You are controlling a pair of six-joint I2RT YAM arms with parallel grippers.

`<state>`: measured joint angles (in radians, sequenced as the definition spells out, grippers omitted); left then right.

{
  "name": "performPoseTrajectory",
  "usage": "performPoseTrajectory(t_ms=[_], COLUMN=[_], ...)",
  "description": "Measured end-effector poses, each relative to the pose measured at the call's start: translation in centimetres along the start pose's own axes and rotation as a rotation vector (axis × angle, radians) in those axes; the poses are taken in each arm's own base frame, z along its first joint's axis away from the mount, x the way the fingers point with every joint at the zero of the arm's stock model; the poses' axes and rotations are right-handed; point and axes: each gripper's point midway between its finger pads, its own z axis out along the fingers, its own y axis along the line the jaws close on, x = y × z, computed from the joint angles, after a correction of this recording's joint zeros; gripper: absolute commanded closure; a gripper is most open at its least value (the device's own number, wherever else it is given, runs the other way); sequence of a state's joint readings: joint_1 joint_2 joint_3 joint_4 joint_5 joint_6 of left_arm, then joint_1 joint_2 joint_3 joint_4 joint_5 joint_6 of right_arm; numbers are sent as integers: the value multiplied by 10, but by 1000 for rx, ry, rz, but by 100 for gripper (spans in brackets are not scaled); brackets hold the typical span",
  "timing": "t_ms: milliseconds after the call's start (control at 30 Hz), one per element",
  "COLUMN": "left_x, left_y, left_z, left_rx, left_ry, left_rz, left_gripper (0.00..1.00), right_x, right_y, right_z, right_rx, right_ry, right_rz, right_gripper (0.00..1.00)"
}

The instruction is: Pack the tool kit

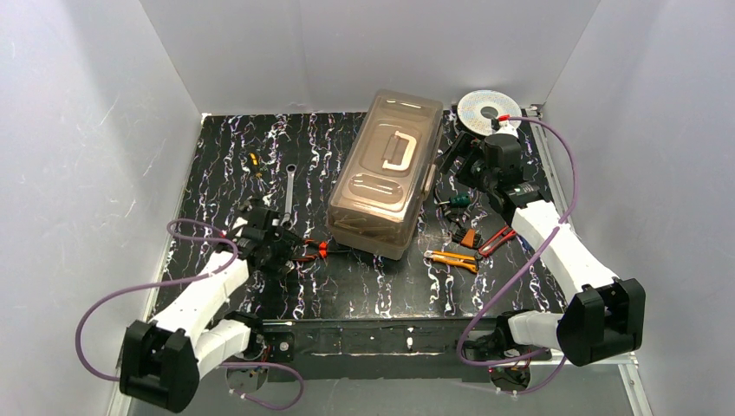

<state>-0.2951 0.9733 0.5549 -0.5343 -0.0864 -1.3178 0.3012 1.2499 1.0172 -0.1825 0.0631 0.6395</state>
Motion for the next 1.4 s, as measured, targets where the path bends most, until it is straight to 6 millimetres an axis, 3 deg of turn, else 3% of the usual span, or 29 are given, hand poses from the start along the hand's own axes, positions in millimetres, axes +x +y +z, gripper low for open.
performPoseTrajectory(t_ms=[167, 200, 233, 300, 500, 667, 733, 933, 967, 1133, 1400], left_x=[1, 3, 4, 8, 13, 13, 13, 8, 6, -10, -66], left_y=[-16, -16, -16, -12, -10, -5, -1, 3, 3, 9, 8], left_z=[6, 7, 9, 12, 25, 34, 36, 42, 42, 39, 13], left_rx=[-44, -51, -63, -94, -199, -260, -283, -313, -312, -327, -289], left_ry=[3, 6, 8, 14, 14, 0, -3, -34, -44, -82, -207], left_rz=[5, 3, 0, -14, -11, -18, -23, -34, -33, -17, 50], left_gripper=[38, 41, 57, 68, 50, 51, 57, 94, 100, 100, 100], right_x=[-1, -2, -2, -2, -2, 0, 3, 2, 2, 0, 0], right_y=[0, -1, -1, -1, -1, -3, -5, -4, -4, -2, -2], right_z=[0, 0, 0, 0, 1, 2, 2, 2, 2, -1, -2], right_rx=[3, 6, 7, 9, 9, 11, 15, 11, 11, 6, 1], right_ry=[-6, -8, -10, -11, -14, -10, -5, -7, -7, -17, -16], right_rz=[6, 8, 8, 9, 11, 11, 12, 11, 11, 11, 10], right_gripper=[2, 2, 2, 2, 2, 2, 2, 2, 2, 2, 2])
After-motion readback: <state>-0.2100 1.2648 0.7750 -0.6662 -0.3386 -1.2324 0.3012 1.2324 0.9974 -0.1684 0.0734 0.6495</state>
